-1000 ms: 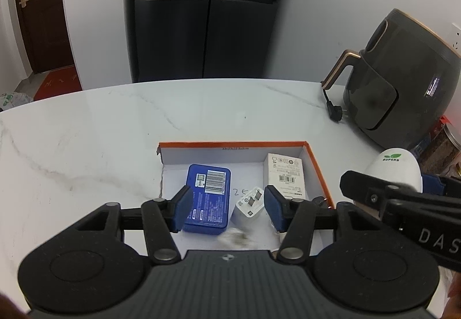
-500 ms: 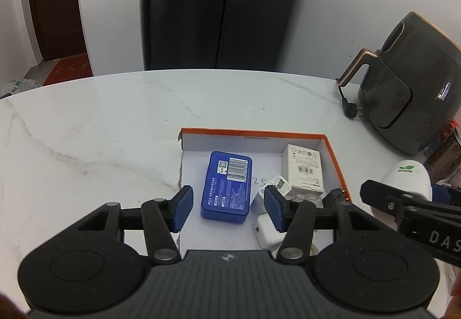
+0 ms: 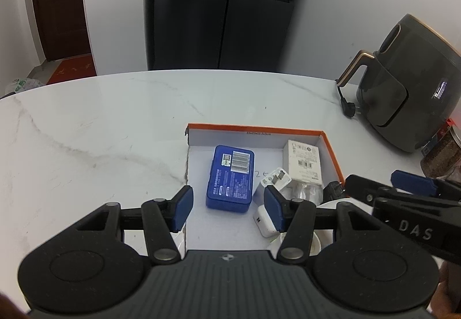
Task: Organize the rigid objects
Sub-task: 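Lift both open tools up and away from the box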
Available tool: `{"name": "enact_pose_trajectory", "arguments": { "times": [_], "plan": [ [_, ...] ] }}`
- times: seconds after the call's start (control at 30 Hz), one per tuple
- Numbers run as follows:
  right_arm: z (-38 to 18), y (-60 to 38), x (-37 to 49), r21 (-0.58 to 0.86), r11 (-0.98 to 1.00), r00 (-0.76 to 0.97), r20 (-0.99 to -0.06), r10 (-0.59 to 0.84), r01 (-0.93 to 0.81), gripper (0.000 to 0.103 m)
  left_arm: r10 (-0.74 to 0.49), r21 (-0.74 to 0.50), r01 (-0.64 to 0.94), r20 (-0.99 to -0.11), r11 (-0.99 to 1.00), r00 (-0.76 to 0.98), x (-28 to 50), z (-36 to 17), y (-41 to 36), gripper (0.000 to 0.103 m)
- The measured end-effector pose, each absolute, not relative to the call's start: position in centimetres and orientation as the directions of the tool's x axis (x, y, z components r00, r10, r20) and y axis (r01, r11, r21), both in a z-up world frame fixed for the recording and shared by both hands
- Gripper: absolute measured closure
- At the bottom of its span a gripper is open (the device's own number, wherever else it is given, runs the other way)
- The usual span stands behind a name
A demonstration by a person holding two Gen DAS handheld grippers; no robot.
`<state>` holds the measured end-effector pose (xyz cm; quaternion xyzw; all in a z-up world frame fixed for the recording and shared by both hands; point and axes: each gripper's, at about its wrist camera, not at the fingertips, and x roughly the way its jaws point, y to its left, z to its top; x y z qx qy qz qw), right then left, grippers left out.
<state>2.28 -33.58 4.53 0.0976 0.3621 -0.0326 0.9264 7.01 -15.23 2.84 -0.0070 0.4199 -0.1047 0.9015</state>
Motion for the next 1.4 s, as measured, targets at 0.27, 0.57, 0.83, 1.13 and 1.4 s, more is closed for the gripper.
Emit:
{"name": "enact_pose_trajectory", "arguments": {
  "times": [0.27,0.57,0.83,1.13,1.4],
  "plan": [
    [5.1,-34.7,-1.0,0.164,0.974,0.739,-0.673,-0.003,0.153,0.020,-0.198,-0.101,0.190,-0.764,0.977,0.614,4.7,2.9,-15.5,0.042],
    [4.5,-35.2,-5.5,0.154,0.974,0.710,-0.705,-0.008,0.164,0.017,-0.179,-0.069,0.200,-0.774,0.977,0.607,1.1,3.4,-16.5,0.012],
    [4.5,-35.1,-8.7,0.165,0.972,0.706,-0.708,-0.002,0.168,0.015,-0.166,-0.059,0.193,-0.782,0.979,0.601,-2.0,3.9,-16.7,0.004],
    [4.1,-34.7,-11.1,0.166,0.971,0.697,-0.717,0.001,0.170,0.015,-0.147,-0.052,0.178,-0.802,0.983,0.579,-4.4,3.8,-16.5,0.000],
    [3.7,-34.4,-12.0,0.160,0.972,0.686,-0.727,-0.002,0.173,0.015,-0.111,-0.015,0.167,-0.804,0.986,0.584,-5.9,3.3,-16.6,0.000]
  ]
}}
